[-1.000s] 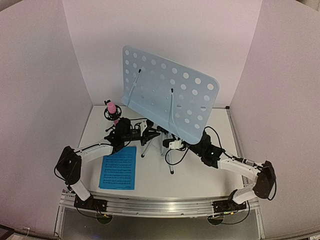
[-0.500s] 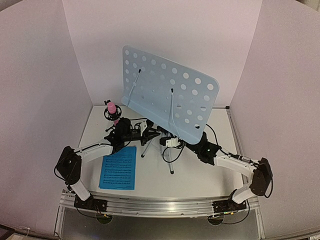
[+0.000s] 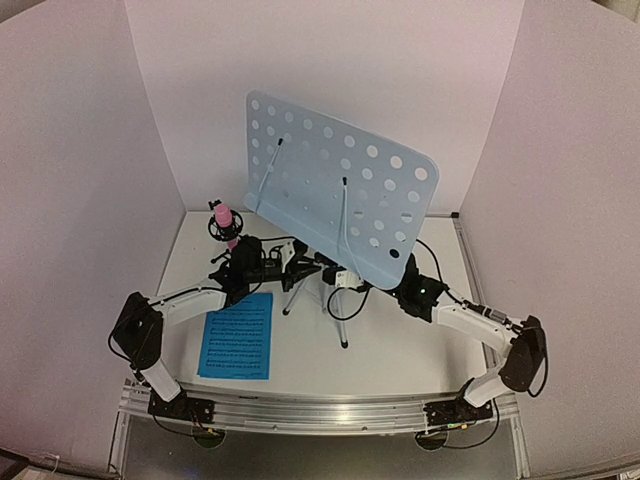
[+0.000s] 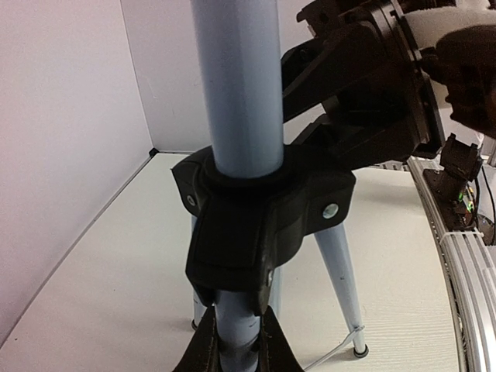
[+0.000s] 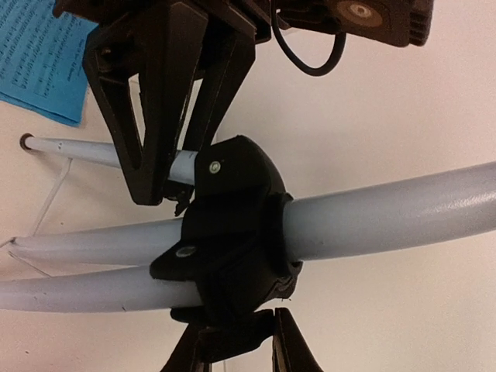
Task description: Set up the instrument practice props
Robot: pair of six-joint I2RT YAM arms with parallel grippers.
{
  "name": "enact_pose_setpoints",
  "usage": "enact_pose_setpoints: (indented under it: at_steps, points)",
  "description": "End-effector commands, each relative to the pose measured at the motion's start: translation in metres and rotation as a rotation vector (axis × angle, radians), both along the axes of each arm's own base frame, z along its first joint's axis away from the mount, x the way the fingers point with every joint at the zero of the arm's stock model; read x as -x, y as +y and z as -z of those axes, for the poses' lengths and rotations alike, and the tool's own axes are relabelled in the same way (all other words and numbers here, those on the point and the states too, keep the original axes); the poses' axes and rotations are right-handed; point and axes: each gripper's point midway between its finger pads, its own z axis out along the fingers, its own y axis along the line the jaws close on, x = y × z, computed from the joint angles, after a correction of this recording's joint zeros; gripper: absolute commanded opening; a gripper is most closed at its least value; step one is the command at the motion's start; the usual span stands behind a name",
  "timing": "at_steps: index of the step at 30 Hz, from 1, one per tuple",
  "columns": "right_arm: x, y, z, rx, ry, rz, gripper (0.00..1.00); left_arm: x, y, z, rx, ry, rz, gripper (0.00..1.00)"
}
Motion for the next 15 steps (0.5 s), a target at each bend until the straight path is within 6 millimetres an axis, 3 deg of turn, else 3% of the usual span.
enact_pose_setpoints:
  at_steps: [1,15]
  points:
    - [0.028,-0.011,0.022,-0.068,0.394,-0.052,0.04,-0.001,-0.001,-0.001,-0.026,-0.045,0.001,0.0]
    - [0.025,-0.021,0.016,-0.18,0.756,-0.114,0.0,-0.002,0.0,0.002,-0.038,-0.044,-0.002,0.0]
